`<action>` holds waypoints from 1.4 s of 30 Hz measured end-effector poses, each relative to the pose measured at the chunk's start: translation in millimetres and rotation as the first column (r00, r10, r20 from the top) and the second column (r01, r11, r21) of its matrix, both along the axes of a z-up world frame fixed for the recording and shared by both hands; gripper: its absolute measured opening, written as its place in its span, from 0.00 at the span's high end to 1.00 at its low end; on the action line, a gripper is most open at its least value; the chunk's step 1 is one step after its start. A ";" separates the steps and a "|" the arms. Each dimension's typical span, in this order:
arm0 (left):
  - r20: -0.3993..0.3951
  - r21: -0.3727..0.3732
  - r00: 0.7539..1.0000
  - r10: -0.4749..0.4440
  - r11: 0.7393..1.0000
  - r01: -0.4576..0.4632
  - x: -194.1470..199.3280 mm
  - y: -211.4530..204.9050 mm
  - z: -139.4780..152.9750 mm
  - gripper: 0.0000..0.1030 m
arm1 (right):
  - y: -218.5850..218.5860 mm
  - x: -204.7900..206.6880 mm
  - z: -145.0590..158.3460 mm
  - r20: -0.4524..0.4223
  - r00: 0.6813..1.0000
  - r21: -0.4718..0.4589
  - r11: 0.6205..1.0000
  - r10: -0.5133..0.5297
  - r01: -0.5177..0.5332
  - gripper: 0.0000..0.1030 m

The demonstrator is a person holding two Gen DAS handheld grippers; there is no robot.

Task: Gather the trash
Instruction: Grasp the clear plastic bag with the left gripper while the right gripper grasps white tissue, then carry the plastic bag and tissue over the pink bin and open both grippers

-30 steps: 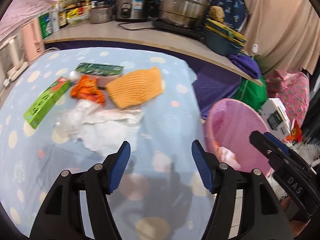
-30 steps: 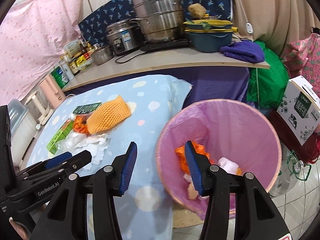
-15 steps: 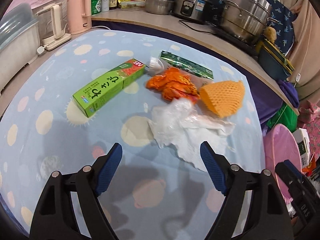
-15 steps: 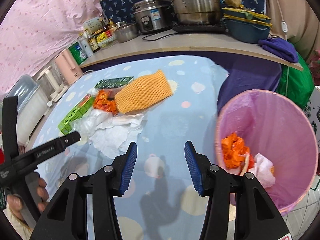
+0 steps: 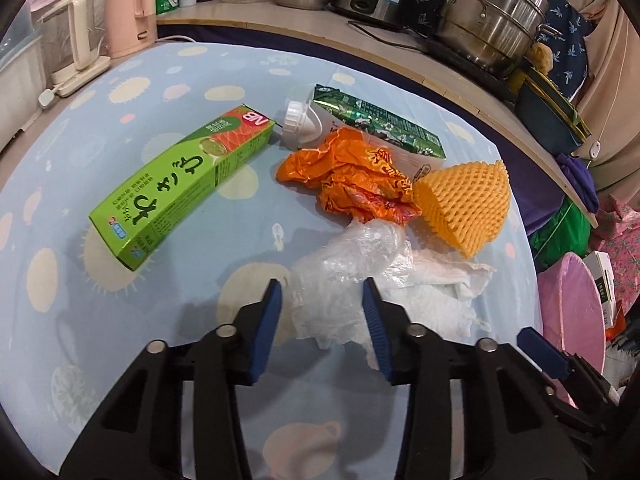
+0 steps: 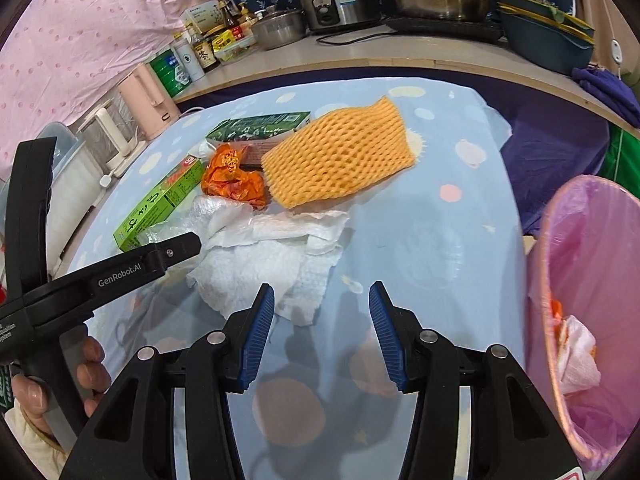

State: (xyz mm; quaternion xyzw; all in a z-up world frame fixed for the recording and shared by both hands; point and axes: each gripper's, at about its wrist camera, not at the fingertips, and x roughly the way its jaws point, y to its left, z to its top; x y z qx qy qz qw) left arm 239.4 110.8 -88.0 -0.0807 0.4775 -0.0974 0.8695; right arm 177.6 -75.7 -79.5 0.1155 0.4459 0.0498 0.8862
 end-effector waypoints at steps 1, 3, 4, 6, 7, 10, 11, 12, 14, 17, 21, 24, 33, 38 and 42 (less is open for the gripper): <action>-0.005 -0.004 1.000 -0.003 1.000 0.003 1.1 0.4 -1.4 0.78 | 2.5 2.7 -2.3 -0.004 1.000 0.003 1.000 0.005 -0.005 0.53; -0.010 -0.015 1.000 -0.004 1.000 0.004 2.0 2.3 -2.4 0.91 | 8.1 8.6 -7.1 -0.015 1.000 0.015 1.000 0.018 -0.018 0.53; -0.007 -0.015 1.000 -0.002 1.000 0.002 1.4 3.4 -1.4 0.92 | 10.4 10.8 -9.0 -0.019 1.000 0.022 1.000 0.023 -0.023 0.53; 0.005 -0.009 1.000 0.004 1.000 -0.004 -0.7 5.9 2.2 0.94 | 15.0 14.8 -11.5 -0.024 0.999 0.030 0.999 0.033 -0.032 0.53; 0.008 -0.008 1.000 0.005 1.000 -0.004 -1.7 7.7 3.8 0.95 | 17.3 16.9 -12.5 -0.024 0.999 0.032 0.999 0.039 -0.038 0.53; 0.019 -0.009 1.000 0.018 1.000 -0.018 -6.3 13.7 10.6 0.95 | 23.8 23.0 -16.3 -0.029 0.998 0.027 0.998 0.053 -0.052 0.53; 0.021 -0.008 0.999 0.024 1.000 -0.024 -8.0 15.9 12.3 0.95 | 25.9 24.4 -17.3 -0.028 0.998 0.024 0.998 0.056 -0.055 0.54; 0.025 -0.009 0.999 0.029 1.000 -0.029 -10.0 18.1 14.7 0.95 | 27.9 25.6 -18.3 -0.027 0.998 0.019 0.998 0.059 -0.059 0.56; 0.032 -0.008 0.999 0.038 0.999 -0.038 -14.5 21.8 19.2 0.95 | 32.3 28.2 -21.7 -0.034 0.997 0.006 0.998 0.069 -0.069 0.70; 0.037 0.001 0.998 0.046 0.999 -0.046 -21.5 25.1 24.1 0.95 | 33.5 27.7 -24.5 -0.039 0.997 0.003 0.997 0.073 -0.073 0.84; 0.044 0.005 0.998 0.050 0.999 -0.050 -33.3 27.8 30.3 0.95 | 32.9 17.5 -17.4 -0.022 0.996 -0.008 0.997 0.082 -0.083 0.95; 0.052 0.016 0.998 0.044 0.999 -0.045 -44.4 26.7 35.4 0.95 | 27.9 6.2 -7.2 0.000 0.997 -0.003 0.997 0.082 -0.082 0.96; 0.057 0.025 0.998 -0.013 1.000 0.011 -83.7 6.8 46.8 0.95 | -7.7 -37.0 32.4 0.086 0.996 0.008 1.000 0.021 -0.021 0.97; 0.060 0.018 0.996 -0.059 0.998 0.058 -100.9 -12.2 54.9 0.95 | -33.3 -59.2 55.5 0.140 0.990 0.024 0.999 -0.033 0.030 0.97; 0.082 0.016 0.992 -0.099 0.995 0.098 -112.4 -31.5 65.8 0.95 | -58.0 -78.3 76.2 0.193 0.978 0.030 0.996 -0.084 0.080 0.97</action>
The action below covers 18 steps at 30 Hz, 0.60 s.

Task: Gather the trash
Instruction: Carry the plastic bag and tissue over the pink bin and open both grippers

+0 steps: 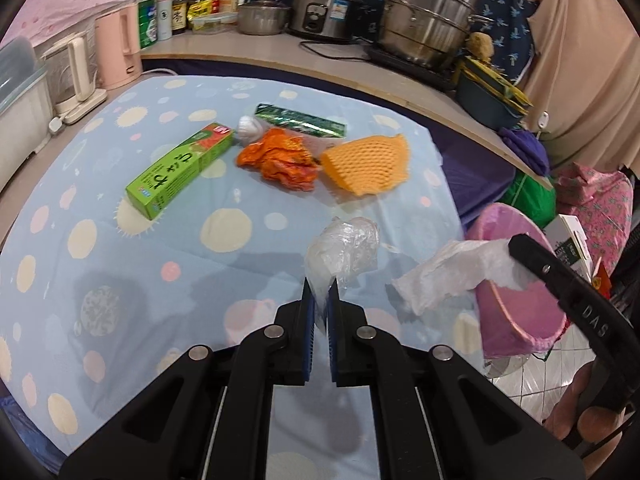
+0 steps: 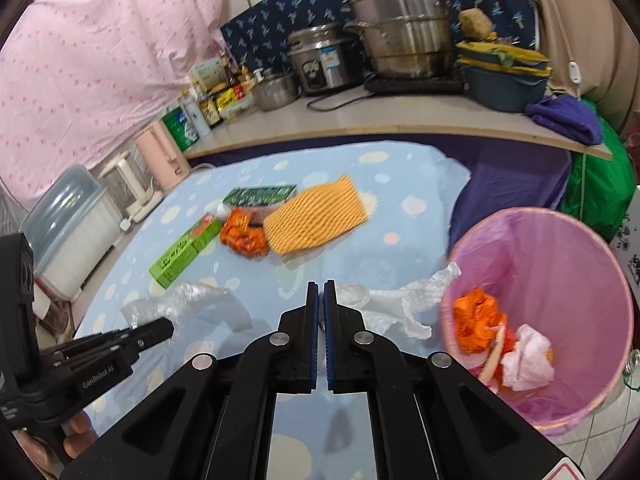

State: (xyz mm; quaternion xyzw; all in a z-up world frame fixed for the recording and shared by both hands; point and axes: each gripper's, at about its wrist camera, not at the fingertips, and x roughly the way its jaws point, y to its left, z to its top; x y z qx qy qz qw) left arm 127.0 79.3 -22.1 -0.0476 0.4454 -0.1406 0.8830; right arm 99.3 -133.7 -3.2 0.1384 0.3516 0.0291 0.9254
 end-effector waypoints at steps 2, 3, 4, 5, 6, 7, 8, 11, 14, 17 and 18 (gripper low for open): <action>0.006 -0.007 1.000 -0.022 1.000 0.022 -4.1 -9.3 5.1 0.95 | -12.6 -7.3 7.9 0.019 0.999 0.003 1.000 -0.026 0.026 0.97; 0.011 -0.005 0.999 -0.036 0.999 0.036 -6.6 -15.3 7.6 0.95 | -19.7 -11.4 12.0 0.029 0.999 0.004 0.999 -0.041 0.041 0.97; 0.018 -0.003 0.999 -0.048 0.999 0.048 -9.0 -21.2 10.1 0.95 | -26.3 -15.6 15.6 0.040 0.998 0.006 0.998 -0.056 0.056 0.97; 0.023 -0.001 0.998 -0.060 0.998 0.060 -11.0 -26.2 12.0 0.95 | -32.2 -18.8 18.8 0.049 0.996 0.007 0.998 -0.069 0.069 0.97; 0.030 0.003 0.997 -0.073 0.997 0.073 -13.7 -32.9 14.5 0.95 | -38.8 -22.8 22.1 0.058 0.995 0.009 0.996 -0.084 0.084 0.97; 0.035 0.004 0.996 -0.085 0.996 0.085 -15.9 -38.4 16.3 0.95 | -45.5 -26.1 25.2 0.066 0.993 0.012 0.995 -0.098 0.098 0.97; 0.038 0.003 0.994 -0.101 0.995 0.101 -18.5 -45.1 18.1 0.95 | -54.1 -30.6 28.6 0.076 0.990 0.015 0.993 -0.118 0.117 0.97; 0.043 0.001 0.990 -0.136 0.991 0.136 -24.2 -61.3 21.1 0.95 | -73.6 -39.2 35.6 0.093 0.983 0.017 0.987 -0.161 0.160 0.97; 0.053 0.005 0.982 -0.181 0.983 0.181 -31.6 -82.1 24.7 0.95 | -93.0 -47.9 40.9 0.110 0.973 0.016 0.979 -0.202 0.201 0.97; 0.062 0.006 0.974 -0.220 0.975 0.220 -36.6 -101.9 27.9 0.95 | -110.6 -56.0 42.8 0.122 0.964 0.021 0.971 -0.238 0.237 0.97; 0.062 0.007 0.971 -0.231 0.973 0.231 -37.8 -107.9 28.7 0.95 | -116.6 -59.0 43.0 0.125 0.960 0.022 0.968 -0.250 0.250 0.97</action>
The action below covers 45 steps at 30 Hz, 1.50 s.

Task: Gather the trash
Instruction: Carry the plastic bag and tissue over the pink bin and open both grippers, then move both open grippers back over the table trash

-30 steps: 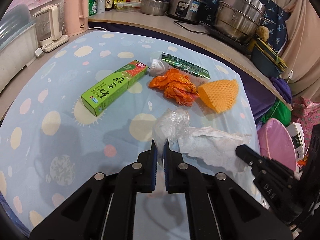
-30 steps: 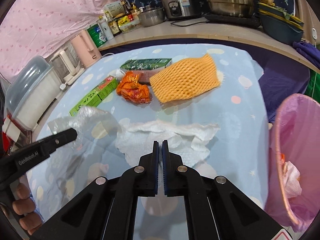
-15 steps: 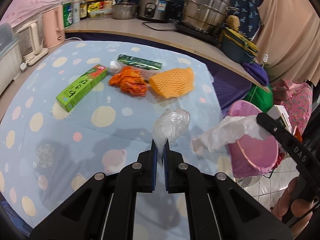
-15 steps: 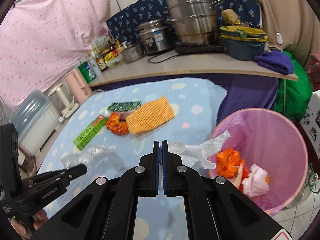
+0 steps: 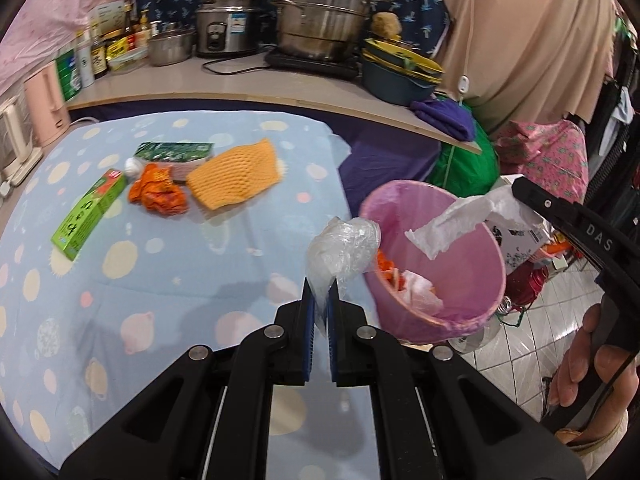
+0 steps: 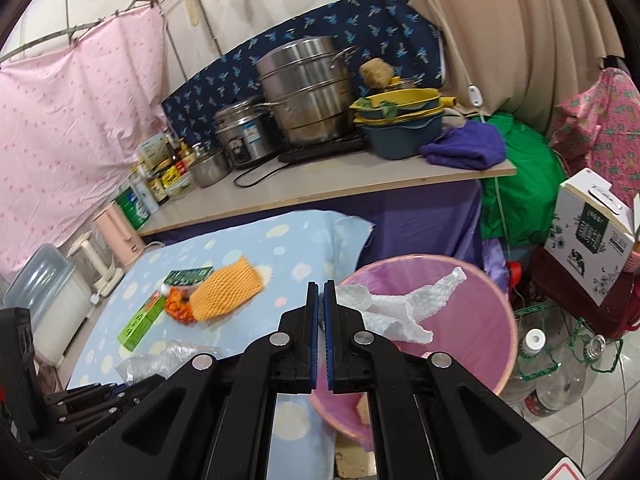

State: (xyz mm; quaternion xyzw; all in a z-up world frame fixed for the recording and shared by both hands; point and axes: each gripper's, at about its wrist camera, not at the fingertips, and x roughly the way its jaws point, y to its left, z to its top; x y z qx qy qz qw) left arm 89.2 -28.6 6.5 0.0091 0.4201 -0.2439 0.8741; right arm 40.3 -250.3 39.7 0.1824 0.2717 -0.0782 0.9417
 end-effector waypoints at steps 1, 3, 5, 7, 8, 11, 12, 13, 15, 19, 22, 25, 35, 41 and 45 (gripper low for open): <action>0.001 0.000 1.000 -0.011 1.000 0.011 -0.9 -5.8 0.5 0.95 | -4.2 -1.7 0.1 0.002 1.000 0.000 1.000 -0.009 0.009 0.97; 0.006 -0.002 0.999 -0.036 0.999 0.036 -2.0 -19.3 2.2 0.95 | -14.7 -5.3 -0.9 0.003 1.000 0.001 1.000 -0.029 0.029 0.97; 0.017 0.002 0.998 -0.059 0.998 0.059 -2.7 -33.6 3.9 0.95 | -22.7 -7.2 -2.5 0.002 0.999 0.001 0.999 -0.043 0.043 0.97; 0.025 0.001 0.996 -0.080 0.997 0.080 -3.1 -45.3 4.8 0.95 | -30.2 -8.1 -5.3 -0.002 0.998 0.001 0.998 -0.055 0.055 0.97; 0.029 0.002 0.995 -0.092 0.996 0.092 -2.9 -52.7 4.8 0.95 | -33.2 -8.0 -6.9 -0.006 0.998 0.001 0.998 -0.059 0.059 0.97; 0.024 0.005 0.992 -0.123 0.992 0.123 -0.2 -70.1 2.4 0.95 | -41.9 -5.4 -15.0 -0.020 0.997 0.006 0.997 -0.072 0.072 0.97; 0.022 0.003 0.990 -0.138 0.990 0.138 1.1 -77.8 1.0 0.95 | -44.7 -3.9 -18.2 -0.026 0.997 0.009 0.997 -0.076 0.076 0.97; 0.023 0.007 0.990 -0.141 0.990 0.141 1.7 -83.0 -0.4 0.95 | -47.8 -2.2 -21.3 -0.032 0.996 0.013 0.997 -0.080 0.080 0.97; 0.023 0.014 0.987 -0.156 0.988 0.156 3.0 -94.2 -3.9 0.95 | -52.6 0.6 -26.1 -0.042 0.995 0.014 0.996 -0.086 0.087 0.97; 0.009 0.037 0.985 -0.173 0.984 0.173 8.9 -114.0 -15.3 0.95 | -61.2 6.7 -36.0 -0.068 0.993 0.014 0.995 -0.096 0.098 0.97; -0.010 0.038 0.985 -0.175 0.984 0.175 14.7 -122.5 -23.0 0.95 | -65.8 10.2 -43.0 -0.084 0.991 0.022 0.994 -0.101 0.103 0.97; -0.026 0.043 0.984 -0.178 0.983 0.179 19.3 -128.9 -29.2 0.95 | -68.3 12.3 -48.4 -0.098 0.990 0.022 0.994 -0.104 0.107 0.97; -0.023 0.064 0.987 -0.161 0.985 0.162 24.3 -135.7 -35.6 0.64 | -76.6 9.2 -48.3 -0.093 0.986 0.024 0.989 -0.140 0.143 0.81; -0.026 0.056 0.989 -0.144 0.988 0.145 26.4 -127.9 -35.2 0.60 | -72.0 7.8 -47.4 -0.094 0.987 0.032 0.990 -0.131 0.134 0.76; -0.029 0.051 0.991 -0.131 0.990 0.133 26.7 -119.8 -35.0 0.59 | -64.6 8.5 -47.2 -0.096 0.988 0.032 0.992 -0.117 0.121 0.76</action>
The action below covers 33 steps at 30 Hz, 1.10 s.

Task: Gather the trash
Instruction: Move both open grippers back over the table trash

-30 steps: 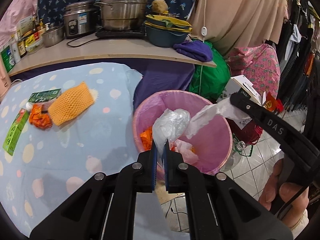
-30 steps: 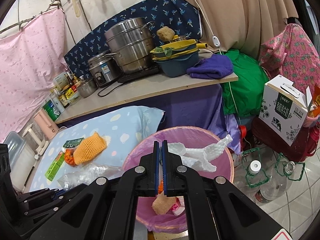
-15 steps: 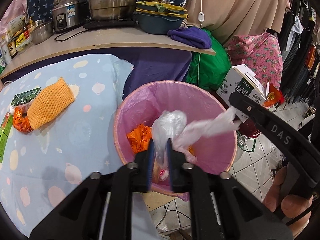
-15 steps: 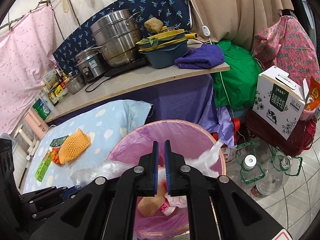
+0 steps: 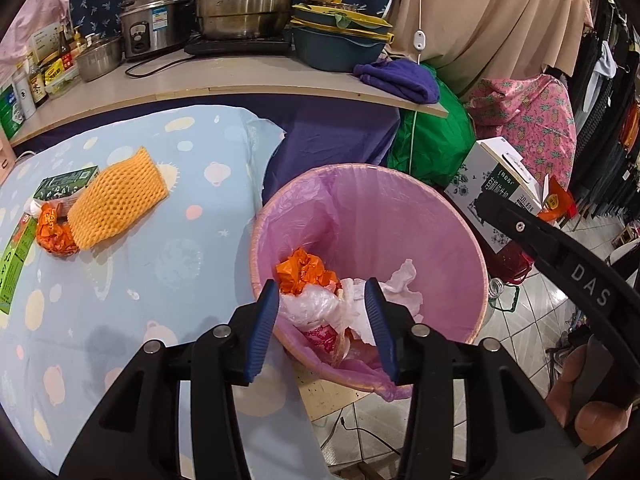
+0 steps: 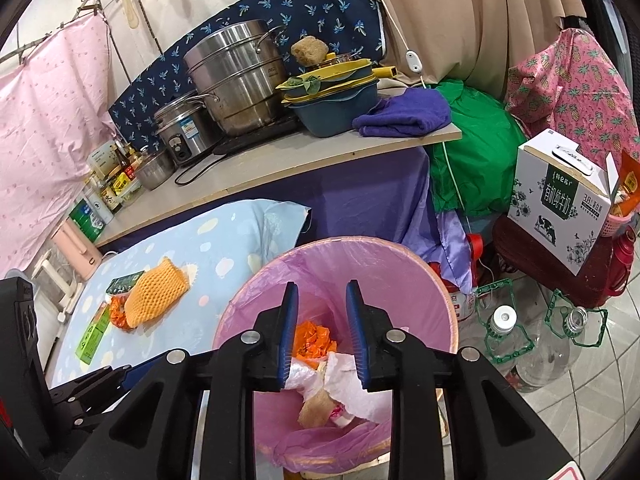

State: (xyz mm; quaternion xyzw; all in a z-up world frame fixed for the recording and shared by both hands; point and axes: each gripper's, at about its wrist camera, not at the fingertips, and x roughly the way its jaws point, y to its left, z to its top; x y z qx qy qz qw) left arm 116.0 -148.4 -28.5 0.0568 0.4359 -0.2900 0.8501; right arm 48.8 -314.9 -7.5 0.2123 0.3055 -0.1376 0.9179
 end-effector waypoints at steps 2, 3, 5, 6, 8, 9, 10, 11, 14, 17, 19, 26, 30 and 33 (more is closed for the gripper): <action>-0.002 0.002 1.000 0.012 1.000 -0.012 1.3 3.4 -0.3 0.59 | 4.3 1.9 0.4 -0.002 1.000 0.000 1.000 0.010 -0.010 0.76; -0.003 0.001 1.000 0.019 1.000 -0.019 1.8 6.5 -0.5 0.59 | 6.7 2.8 0.5 -0.003 1.000 -0.001 1.000 0.014 -0.014 0.76; -0.003 0.000 0.999 0.035 0.999 -0.035 2.9 12.2 -0.4 0.56 | 12.1 4.7 1.0 -0.003 1.000 -0.001 1.000 0.024 -0.024 0.70; -0.003 -0.002 0.999 0.044 0.999 -0.044 3.6 15.6 -0.4 0.56 | 14.6 5.4 1.2 -0.002 1.000 -0.001 1.000 0.026 -0.026 0.69; -0.004 -0.003 0.998 0.059 0.998 -0.059 5.2 23.0 0.0 0.55 | 19.5 7.2 1.7 -0.001 0.999 0.000 0.999 0.036 -0.036 0.68; -0.005 -0.004 0.998 0.066 0.998 -0.066 6.0 27.0 -0.1 0.55 | 22.4 8.3 2.2 -0.001 0.999 -0.002 0.999 0.042 -0.042 0.68; -0.007 -0.004 0.997 0.074 0.997 -0.074 6.9 31.1 0.0 0.55 | 25.7 9.7 2.5 -0.002 0.999 -0.004 0.999 0.047 -0.047 0.68; -0.008 -0.005 0.997 0.081 0.997 -0.081 7.9 34.8 0.0 0.55 | 29.2 11.3 2.6 -0.004 0.999 -0.006 0.999 0.053 -0.054 0.67; -0.009 -0.007 0.994 0.112 0.994 -0.112 10.7 50.0 0.0 0.47 | 37.7 14.8 2.7 -0.007 0.998 -0.008 0.998 0.069 -0.069 0.66; 0.017 -0.009 0.987 0.160 0.987 -0.160 13.4 69.5 1.2 0.37 | 47.9 19.3 2.3 -0.013 0.996 -0.013 0.996 0.088 -0.088 0.62; 0.017 -0.010 0.983 0.185 0.983 -0.185 16.6 81.4 0.2 0.35 | 56.1 24.1 1.4 -0.019 0.994 -0.015 0.994 0.104 -0.105 0.61; -0.010 -0.021 0.951 0.310 0.950 -0.310 35.6 142.4 -5.8 0.30 | 92.1 46.1 -1.4 -0.039 0.984 -0.022 0.984 0.175 -0.176 0.59; -0.022 -0.017 0.929 0.370 0.929 -0.370 43.3 177.9 -12.1 0.28 | 117.2 63.2 -3.9 -0.049 0.974 -0.024 0.975 0.221 -0.223 0.55; -0.032 -0.015 0.905 0.424 0.905 -0.424 49.1 206.1 -16.6 0.22 | 136.1 78.4 -6.5 -0.059 0.965 -0.022 0.966 0.256 -0.258 0.54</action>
